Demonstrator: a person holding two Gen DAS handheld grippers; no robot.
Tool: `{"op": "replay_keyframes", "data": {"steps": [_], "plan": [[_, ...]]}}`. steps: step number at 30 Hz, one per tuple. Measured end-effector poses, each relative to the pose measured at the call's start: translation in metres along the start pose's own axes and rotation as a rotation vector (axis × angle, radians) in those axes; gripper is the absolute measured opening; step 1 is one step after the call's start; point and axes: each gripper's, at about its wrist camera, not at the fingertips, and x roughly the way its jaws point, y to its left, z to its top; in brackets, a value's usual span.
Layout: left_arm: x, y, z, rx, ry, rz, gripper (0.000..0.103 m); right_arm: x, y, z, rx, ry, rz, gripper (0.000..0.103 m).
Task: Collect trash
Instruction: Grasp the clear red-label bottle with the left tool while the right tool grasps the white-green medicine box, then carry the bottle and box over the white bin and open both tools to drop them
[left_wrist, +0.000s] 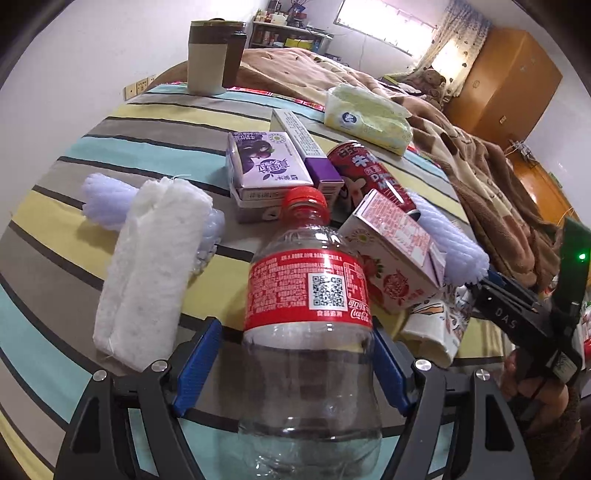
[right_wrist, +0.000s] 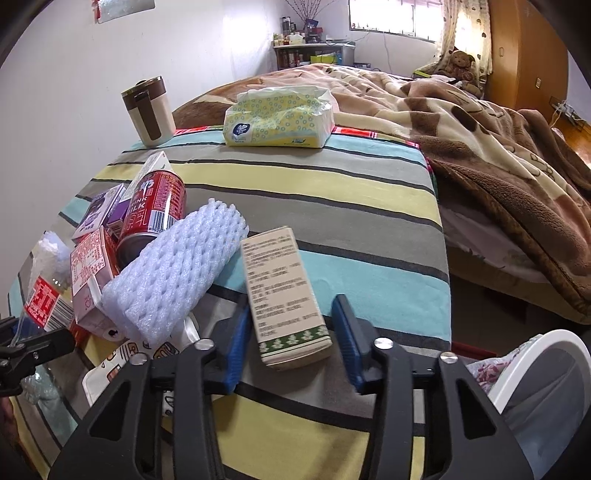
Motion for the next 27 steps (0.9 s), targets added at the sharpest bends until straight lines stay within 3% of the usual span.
{"op": "replay_keyframes", "data": {"steps": [4,6,27], "plan": [[-0.002,0.001,0.0,-0.001,-0.009,-0.007,0.072,-0.001,0.001,-0.001,-0.004,-0.002,-0.013,0.036],[-0.003,0.001,0.0,0.007,-0.012,-0.014,0.061,-0.003,0.001,-0.002,-0.004,-0.008,-0.025,0.035],[-0.038,-0.009,-0.009,0.04,-0.093,-0.058,0.061,-0.044,0.0,-0.018,0.069,-0.103,-0.023,0.033]]}}
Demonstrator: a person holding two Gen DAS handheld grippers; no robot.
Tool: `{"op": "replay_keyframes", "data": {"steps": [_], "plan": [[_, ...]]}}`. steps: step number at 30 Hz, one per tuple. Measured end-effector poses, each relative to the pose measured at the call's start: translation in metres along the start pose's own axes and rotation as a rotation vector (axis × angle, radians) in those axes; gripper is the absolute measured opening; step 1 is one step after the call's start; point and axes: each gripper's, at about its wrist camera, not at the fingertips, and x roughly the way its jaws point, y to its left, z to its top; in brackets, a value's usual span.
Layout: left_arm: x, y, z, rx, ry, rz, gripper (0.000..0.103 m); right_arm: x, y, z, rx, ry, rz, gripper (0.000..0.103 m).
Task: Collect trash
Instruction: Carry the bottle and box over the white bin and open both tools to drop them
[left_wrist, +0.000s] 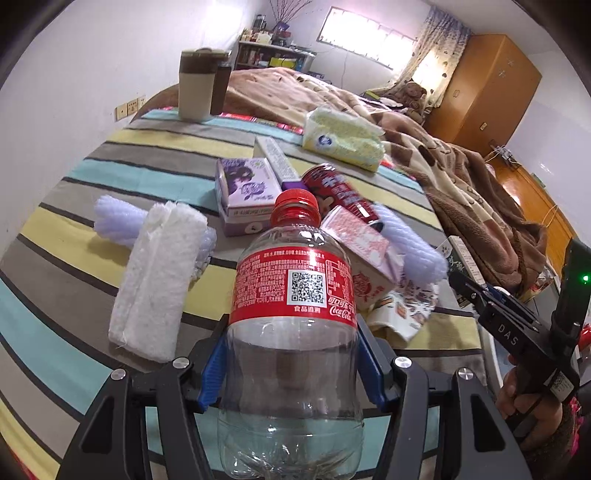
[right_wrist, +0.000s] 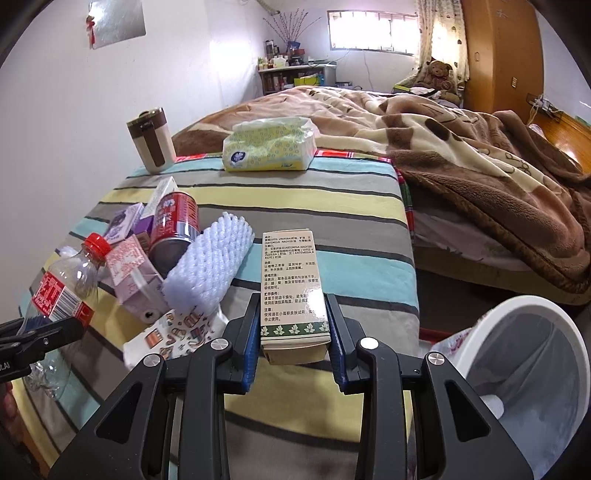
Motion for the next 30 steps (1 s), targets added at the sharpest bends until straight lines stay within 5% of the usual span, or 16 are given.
{"op": "replay_keyframes", "data": {"steps": [16,30], "plan": [[-0.036,-0.043,-0.009,0.091,-0.053,-0.072,0.061,-0.052,-0.014,-0.016,0.067,-0.074,-0.021,0.033],[-0.041,-0.119,-0.016,0.239,-0.063,-0.186,0.061,-0.093,-0.057,-0.036,0.171,-0.12,-0.126,0.033]]}}
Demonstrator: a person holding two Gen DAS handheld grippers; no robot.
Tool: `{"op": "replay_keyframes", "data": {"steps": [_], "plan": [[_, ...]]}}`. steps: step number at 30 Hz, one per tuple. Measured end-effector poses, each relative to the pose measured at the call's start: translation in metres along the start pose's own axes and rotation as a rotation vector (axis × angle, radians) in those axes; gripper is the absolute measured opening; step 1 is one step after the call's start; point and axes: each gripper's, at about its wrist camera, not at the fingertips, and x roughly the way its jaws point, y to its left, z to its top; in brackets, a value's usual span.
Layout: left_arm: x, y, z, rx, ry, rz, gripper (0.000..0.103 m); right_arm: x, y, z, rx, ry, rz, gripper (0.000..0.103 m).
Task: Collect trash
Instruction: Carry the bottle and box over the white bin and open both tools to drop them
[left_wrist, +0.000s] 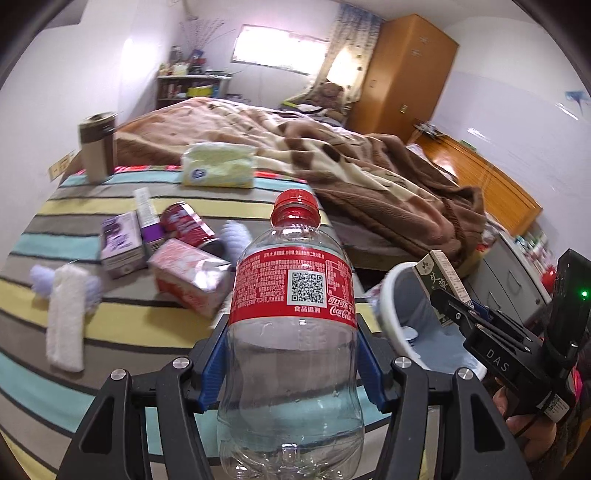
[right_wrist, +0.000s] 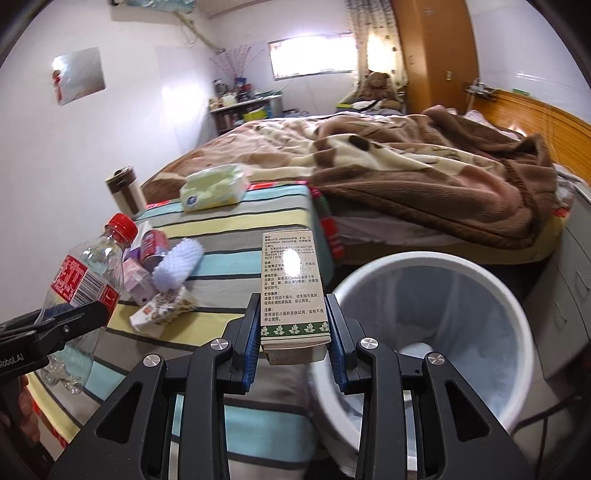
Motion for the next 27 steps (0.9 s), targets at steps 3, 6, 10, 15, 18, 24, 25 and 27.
{"op": "replay_keyframes", "data": {"steps": [3,6,10,15,18,24,25,27], "plan": [[0.006,-0.017,0.002,0.028,0.009,-0.026,0.061,-0.007,-0.011,-0.002,0.025,-0.011,-0.029,0.033],[0.012,-0.036,0.003,0.056,0.018,-0.056,0.061,-0.013,-0.025,-0.004,0.054,-0.022,-0.057,0.033],[0.02,-0.058,0.003,0.095,0.028,-0.095,0.061,-0.019,-0.041,-0.007,0.089,-0.028,-0.097,0.033],[0.03,-0.087,0.004,0.135,0.04,-0.137,0.061,-0.025,-0.06,-0.011,0.131,-0.031,-0.137,0.033],[0.036,-0.102,0.004,0.161,0.048,-0.153,0.061,-0.03,-0.067,-0.014,0.146,-0.032,-0.158,0.033],[0.047,-0.131,0.002,0.215,0.061,-0.175,0.061,-0.032,-0.084,-0.022,0.182,-0.022,-0.196,0.033],[0.05,-0.137,0.002,0.231,0.06,-0.169,0.061,-0.032,-0.087,-0.025,0.189,-0.019,-0.2,0.033],[0.055,-0.149,0.001,0.265,0.054,-0.163,0.061,-0.032,-0.091,-0.027,0.198,-0.016,-0.204,0.033]]}}
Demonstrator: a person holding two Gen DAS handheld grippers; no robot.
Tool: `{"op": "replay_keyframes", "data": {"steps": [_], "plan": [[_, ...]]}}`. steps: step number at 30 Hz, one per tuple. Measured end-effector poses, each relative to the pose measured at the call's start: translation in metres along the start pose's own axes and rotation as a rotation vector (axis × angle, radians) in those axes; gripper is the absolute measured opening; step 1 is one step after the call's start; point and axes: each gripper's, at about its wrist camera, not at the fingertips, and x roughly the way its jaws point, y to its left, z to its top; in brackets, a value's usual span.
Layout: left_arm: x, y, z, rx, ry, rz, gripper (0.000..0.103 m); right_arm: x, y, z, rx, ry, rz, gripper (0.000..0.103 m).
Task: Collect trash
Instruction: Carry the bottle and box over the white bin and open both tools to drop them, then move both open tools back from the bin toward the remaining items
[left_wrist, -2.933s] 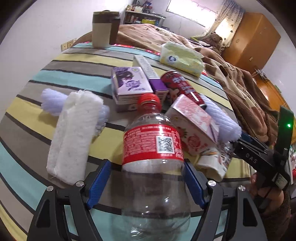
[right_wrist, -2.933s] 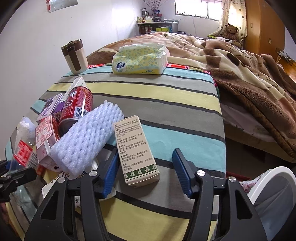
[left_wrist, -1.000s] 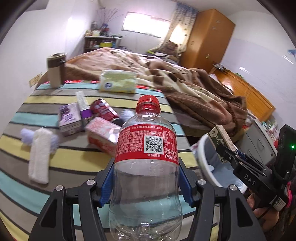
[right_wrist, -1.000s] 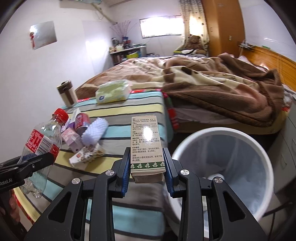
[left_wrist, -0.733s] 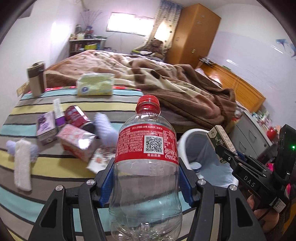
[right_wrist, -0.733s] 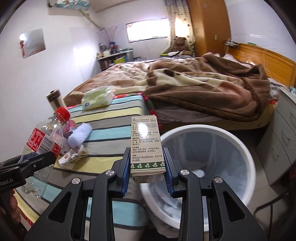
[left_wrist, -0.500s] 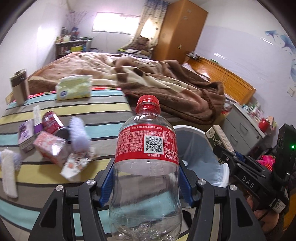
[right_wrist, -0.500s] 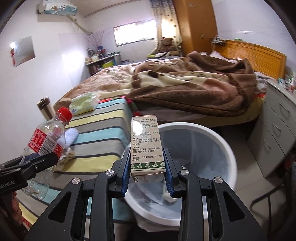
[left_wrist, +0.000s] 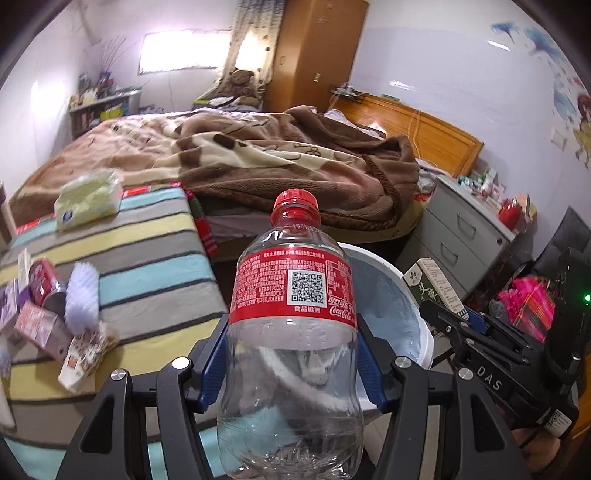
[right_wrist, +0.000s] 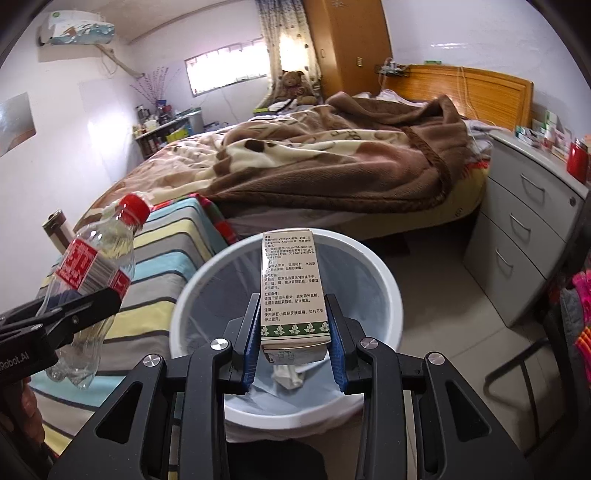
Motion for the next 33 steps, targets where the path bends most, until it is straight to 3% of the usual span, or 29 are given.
{"op": "replay_keyframes", "data": {"steps": [15,28,31,33], "plan": [[0.04,-0.028,0.006,0.067,0.043,-0.017,0.061,0.016,-0.017,-0.008,0.034,0.053,-0.034,0.033],[0.059,-0.029,0.007,0.043,0.069,-0.07,0.062,0.026,-0.022,-0.01,0.051,0.078,-0.048,0.034],[0.057,-0.028,0.007,0.032,0.064,-0.079,0.064,0.026,-0.022,-0.011,0.056,0.082,-0.042,0.053],[0.055,-0.027,0.007,0.027,0.059,-0.078,0.065,0.025,-0.022,-0.011,0.056,0.074,-0.038,0.056]]}}
